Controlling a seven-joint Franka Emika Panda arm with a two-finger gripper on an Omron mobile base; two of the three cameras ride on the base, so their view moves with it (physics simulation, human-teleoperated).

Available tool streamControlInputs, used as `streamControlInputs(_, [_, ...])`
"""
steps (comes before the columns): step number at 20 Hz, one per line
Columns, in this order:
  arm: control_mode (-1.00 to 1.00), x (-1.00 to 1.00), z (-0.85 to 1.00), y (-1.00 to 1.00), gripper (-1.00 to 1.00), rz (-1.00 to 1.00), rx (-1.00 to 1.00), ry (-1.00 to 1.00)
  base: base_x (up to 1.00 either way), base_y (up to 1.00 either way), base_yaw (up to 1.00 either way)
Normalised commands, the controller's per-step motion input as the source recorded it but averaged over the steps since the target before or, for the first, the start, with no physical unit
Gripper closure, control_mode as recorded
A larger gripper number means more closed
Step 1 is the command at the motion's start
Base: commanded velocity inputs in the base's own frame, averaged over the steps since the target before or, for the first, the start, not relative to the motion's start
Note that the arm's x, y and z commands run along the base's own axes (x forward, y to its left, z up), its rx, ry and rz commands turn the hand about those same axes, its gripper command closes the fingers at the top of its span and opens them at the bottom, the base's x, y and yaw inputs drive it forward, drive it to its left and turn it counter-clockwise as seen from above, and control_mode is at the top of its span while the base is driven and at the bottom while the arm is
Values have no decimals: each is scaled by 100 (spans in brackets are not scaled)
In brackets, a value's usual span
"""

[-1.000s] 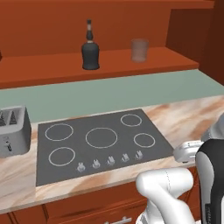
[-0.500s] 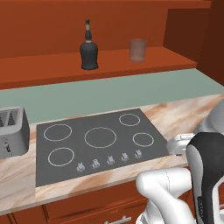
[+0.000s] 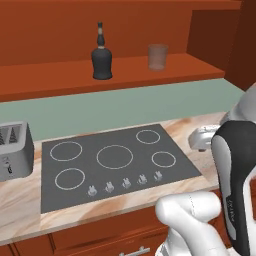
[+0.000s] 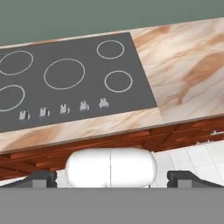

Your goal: There is a bowl on the dining counter. Grab a lemon wedge from the fridge and place it in the bowl. Then get the liquor bottle and glass cup from the cabinet and place them next to the bowl.

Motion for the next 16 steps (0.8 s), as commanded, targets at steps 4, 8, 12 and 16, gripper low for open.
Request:
streamControlInputs(4, [-100,1,55,0,-100,-12,0,-10,0,0,0])
streamControlInputs(8, [-100,6,55,0,-100,-22,0,-13,0,0,0])
streamControlInputs(12, [-100,31,42,0,-100,-24,0,-8,0,0,0])
streamControlInputs(16, [-100,46,30,0,-100,-12,0,-6,0,0,0])
